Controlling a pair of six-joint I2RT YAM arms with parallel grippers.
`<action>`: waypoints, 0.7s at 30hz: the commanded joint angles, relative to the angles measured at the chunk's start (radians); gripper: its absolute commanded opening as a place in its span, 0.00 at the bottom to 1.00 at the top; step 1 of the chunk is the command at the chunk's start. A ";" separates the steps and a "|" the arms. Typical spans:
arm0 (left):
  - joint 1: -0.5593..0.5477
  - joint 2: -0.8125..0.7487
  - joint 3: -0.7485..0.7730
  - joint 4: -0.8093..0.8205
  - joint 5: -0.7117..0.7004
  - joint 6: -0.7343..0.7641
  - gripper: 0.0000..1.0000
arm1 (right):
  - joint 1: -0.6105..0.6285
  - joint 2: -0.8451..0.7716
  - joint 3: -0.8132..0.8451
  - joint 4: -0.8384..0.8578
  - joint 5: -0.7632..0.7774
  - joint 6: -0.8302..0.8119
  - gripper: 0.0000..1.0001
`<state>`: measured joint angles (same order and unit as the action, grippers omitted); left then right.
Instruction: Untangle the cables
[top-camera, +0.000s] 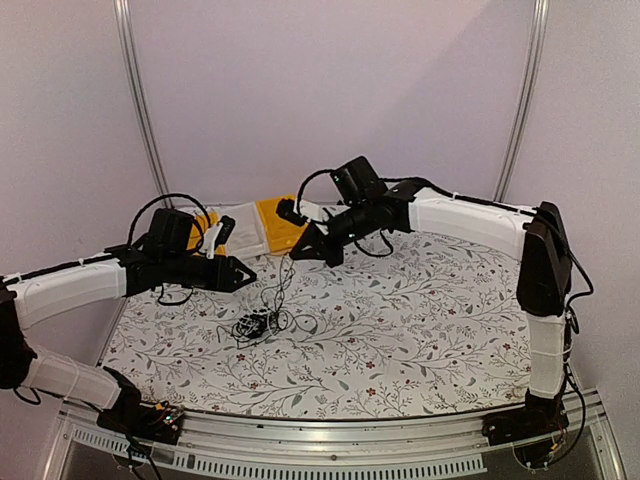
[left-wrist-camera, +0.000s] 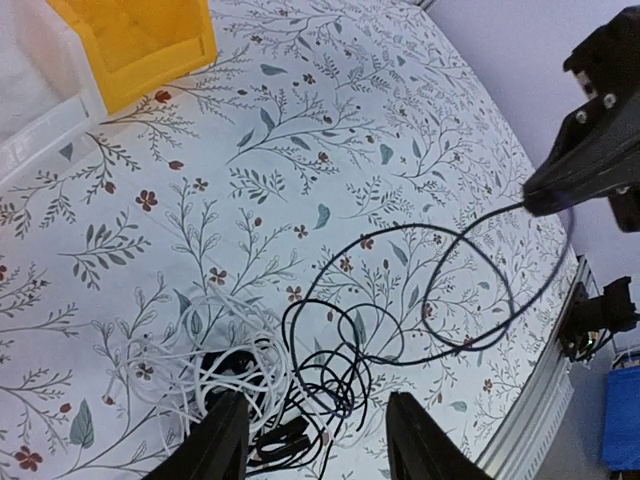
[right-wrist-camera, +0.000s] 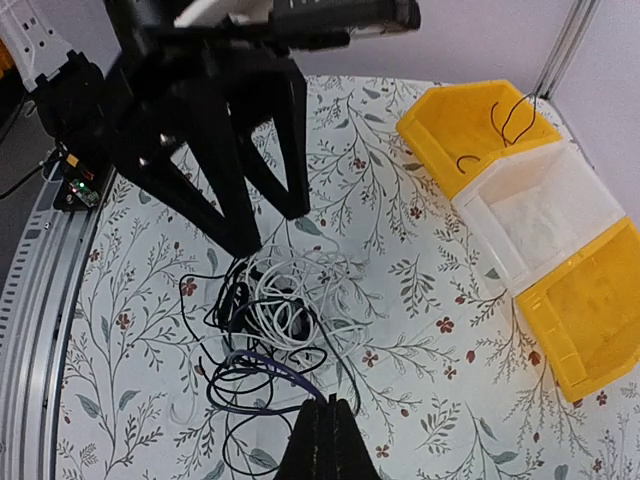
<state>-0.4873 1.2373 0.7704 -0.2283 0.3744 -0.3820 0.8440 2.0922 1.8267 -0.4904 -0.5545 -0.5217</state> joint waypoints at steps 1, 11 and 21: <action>-0.021 0.058 -0.042 0.272 0.043 0.005 0.50 | 0.006 -0.119 0.069 -0.032 -0.034 0.002 0.00; -0.112 0.432 0.022 0.464 0.057 0.003 0.46 | 0.011 -0.126 0.374 -0.069 -0.020 0.048 0.00; -0.126 0.468 -0.100 0.459 0.025 0.002 0.41 | 0.010 -0.231 0.487 0.145 0.118 0.085 0.00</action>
<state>-0.5995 1.7031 0.7040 0.2394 0.4160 -0.3927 0.8509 1.9343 2.2868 -0.4767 -0.5167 -0.4652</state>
